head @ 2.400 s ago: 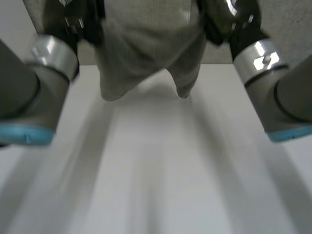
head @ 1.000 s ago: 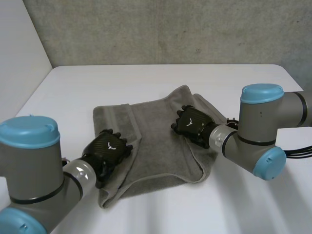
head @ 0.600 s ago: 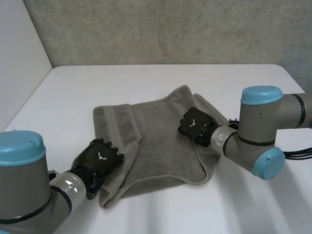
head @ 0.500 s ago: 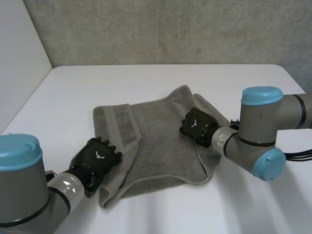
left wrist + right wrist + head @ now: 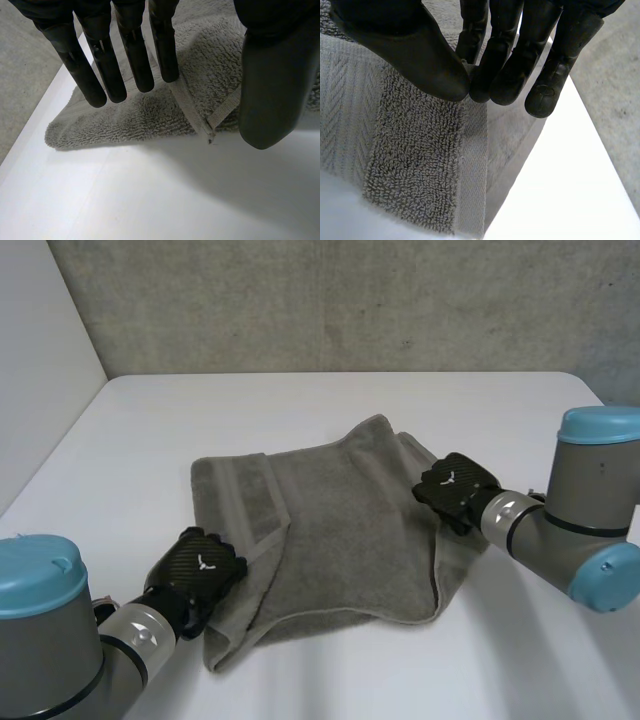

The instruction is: Fold the towel.

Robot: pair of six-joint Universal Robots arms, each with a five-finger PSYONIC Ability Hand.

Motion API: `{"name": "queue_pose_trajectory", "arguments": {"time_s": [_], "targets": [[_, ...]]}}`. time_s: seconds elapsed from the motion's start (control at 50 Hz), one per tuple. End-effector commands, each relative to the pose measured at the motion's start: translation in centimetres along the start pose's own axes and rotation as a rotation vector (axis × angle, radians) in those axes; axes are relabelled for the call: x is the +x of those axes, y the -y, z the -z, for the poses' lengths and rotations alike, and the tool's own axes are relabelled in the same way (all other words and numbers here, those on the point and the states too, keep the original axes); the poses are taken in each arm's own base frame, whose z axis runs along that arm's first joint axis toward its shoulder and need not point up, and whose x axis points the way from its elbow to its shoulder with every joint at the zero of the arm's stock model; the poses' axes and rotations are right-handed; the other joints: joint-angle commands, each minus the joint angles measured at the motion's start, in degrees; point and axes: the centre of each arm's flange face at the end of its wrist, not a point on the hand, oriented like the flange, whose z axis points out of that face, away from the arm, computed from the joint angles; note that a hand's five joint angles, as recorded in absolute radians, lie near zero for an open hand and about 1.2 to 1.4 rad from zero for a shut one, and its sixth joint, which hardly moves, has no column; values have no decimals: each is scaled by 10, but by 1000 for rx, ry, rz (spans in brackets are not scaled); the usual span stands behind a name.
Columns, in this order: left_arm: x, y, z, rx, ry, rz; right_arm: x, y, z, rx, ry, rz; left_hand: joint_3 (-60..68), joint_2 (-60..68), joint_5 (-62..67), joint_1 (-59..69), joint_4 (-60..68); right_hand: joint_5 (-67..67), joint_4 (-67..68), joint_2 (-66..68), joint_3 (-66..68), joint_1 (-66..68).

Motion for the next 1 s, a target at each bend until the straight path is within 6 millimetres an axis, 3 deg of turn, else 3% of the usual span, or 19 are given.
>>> {"name": "queue_pose_trajectory", "arguments": {"time_s": [0.02, 0.32, 0.56, 0.68, 0.72, 0.74, 0.78, 0.82, 0.94, 1.0], "targets": [[4, 0, 2, 14, -11, 0, 6, -10, 12, -31, -19, -53, -72, -71, -170, -72, -73, 35, 37, 39, 38, 42], [16, 2, 3, 99, -52, -7, 16, -38, 35, -85, -82, -151, -121, -120, -219, -121, -122, 35, 37, 39, 38, 42], [18, 4, 0, 131, -49, -14, 19, -55, 38, -97, -116, -196, -80, -79, -179, -81, -81, 35, 37, 39, 38, 42], [19, 8, -1, 164, -75, -16, 20, -57, 38, -103, -120, -202, 36, 37, -63, 35, 35, 35, 37, 39, 38, 42], [20, 10, -2, 184, -90, -17, 20, -57, 38, -103, -120, -202, 153, 154, 54, 153, 152, 35, 37, 39, 38, 42], [20, 10, -2, 184, -90, -17, 20, -57, 39, -106, -121, -204, 153, 154, 55, 153, 152, 35, 37, 39, 38, 42], [21, 13, -3, 214, -108, -20, 21, -58, 39, -110, -121, -206, 366, 367, 267, 366, 365, 35, 37, 39, 38, 42], [21, 15, -4, 230, -123, -21, 22, -58, 40, -113, -123, -209, 420, 421, 322, 420, 419, 35, 37, 39, 38, 42], [14, 19, -6, 244, -117, -22, 40, -47, 52, -95, -182, -195, 421, 422, 322, 420, 420, 35, 37, 39, 38, 42], [8, 22, -5, 244, -85, -25, 60, -28, 69, -53, -242, -202, 421, 422, 322, 420, 420, 35, 37, 39, 38, 42]]}}
